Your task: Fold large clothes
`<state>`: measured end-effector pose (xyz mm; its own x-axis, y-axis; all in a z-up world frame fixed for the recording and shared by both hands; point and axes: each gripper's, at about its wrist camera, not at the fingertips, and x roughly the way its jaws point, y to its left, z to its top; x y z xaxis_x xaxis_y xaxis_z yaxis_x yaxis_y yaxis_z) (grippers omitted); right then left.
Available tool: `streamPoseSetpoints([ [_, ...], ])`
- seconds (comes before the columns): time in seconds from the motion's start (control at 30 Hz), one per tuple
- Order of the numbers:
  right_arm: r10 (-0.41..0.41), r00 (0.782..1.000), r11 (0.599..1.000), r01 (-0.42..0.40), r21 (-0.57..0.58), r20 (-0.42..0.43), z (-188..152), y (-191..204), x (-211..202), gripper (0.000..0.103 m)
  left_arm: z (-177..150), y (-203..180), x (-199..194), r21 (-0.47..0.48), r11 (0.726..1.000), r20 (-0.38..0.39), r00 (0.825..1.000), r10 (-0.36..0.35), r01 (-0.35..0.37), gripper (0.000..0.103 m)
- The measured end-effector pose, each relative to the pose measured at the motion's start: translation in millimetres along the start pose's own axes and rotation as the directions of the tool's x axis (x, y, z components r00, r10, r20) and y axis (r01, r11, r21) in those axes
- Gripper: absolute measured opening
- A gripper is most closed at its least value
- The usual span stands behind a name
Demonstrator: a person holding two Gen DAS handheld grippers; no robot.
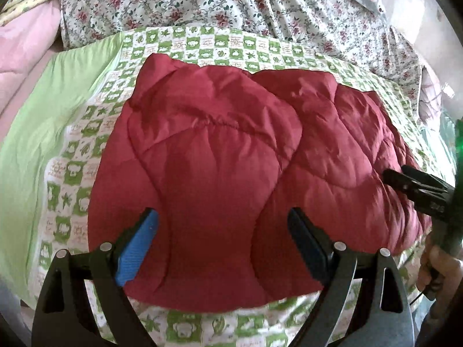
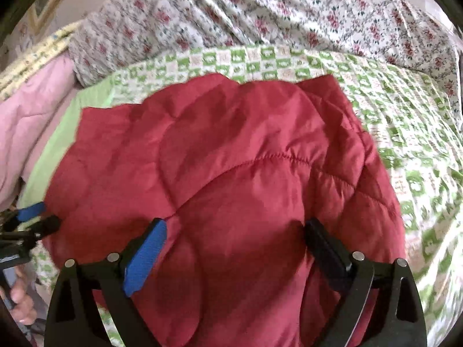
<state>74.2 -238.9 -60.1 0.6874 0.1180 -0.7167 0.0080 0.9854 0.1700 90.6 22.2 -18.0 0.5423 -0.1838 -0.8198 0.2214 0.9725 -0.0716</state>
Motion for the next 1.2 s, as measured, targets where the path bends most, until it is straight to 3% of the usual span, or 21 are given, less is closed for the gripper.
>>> streamPoseSetpoints([
  [0.17, -0.002, 1.0, 0.999, 0.003, -0.044, 0.015, -27.2, 7.1, -31.2, 0.096, -17.0, -0.3, 0.2, 0.034, 0.999, -0.022, 1.0, -0.013, 0.014, 0.091],
  [0.27, -0.049, 0.997, 0.997, 0.045, -0.064, -0.055, -47.4, 2.1, -17.2, 0.096, -27.7, 4.7, 15.8, 0.033, 0.999, -0.057, 0.998, -0.017, 0.019, 0.092],
  [0.4, -0.025, 0.998, 0.999, 0.023, -0.036, -0.057, -65.0, -6.3, -11.3, 0.096, -31.7, 5.8, 19.6, 0.031, 0.999, -0.058, 0.998, -0.032, 0.033, 0.094],
  [0.57, -0.036, 0.998, 0.999, 0.034, -0.032, -0.053, -60.9, -3.5, -18.8, 0.096, -32.1, 4.7, 21.4, 0.034, 0.999, -0.057, 0.998, -0.021, 0.023, 0.095],
  [0.7, -0.043, 0.999, 0.998, 0.043, -0.043, 0.016, -49.1, 1.6, -36.6, 0.096, -33.2, 5.0, 23.0, 0.034, 0.999, -0.054, 0.998, -0.02, 0.022, 0.095],
  [0.87, -0.033, 0.998, 0.999, 0.033, -0.009, -0.053, -49.4, -12.6, -8.7, 0.096, -32.7, 6.1, 16.3, 0.019, 1.0, -0.063, 0.998, -0.021, 0.023, 0.095],
  [1.0, -0.039, 0.998, 0.999, 0.039, -0.012, -0.04, -58.0, -11.9, -7.9, 0.096, -30.8, 6.6, 4.2, 0.015, 0.999, -0.037, 0.999, -0.039, 0.04, 0.094],
  [1.2, -0.033, 0.999, 0.999, 0.033, -0.014, -0.036, -58.9, -12.1, -4.9, 0.098, -33.1, 10.9, 27.1, 0.004, 0.999, -0.064, 0.997, -0.036, 0.036, 0.097],
])
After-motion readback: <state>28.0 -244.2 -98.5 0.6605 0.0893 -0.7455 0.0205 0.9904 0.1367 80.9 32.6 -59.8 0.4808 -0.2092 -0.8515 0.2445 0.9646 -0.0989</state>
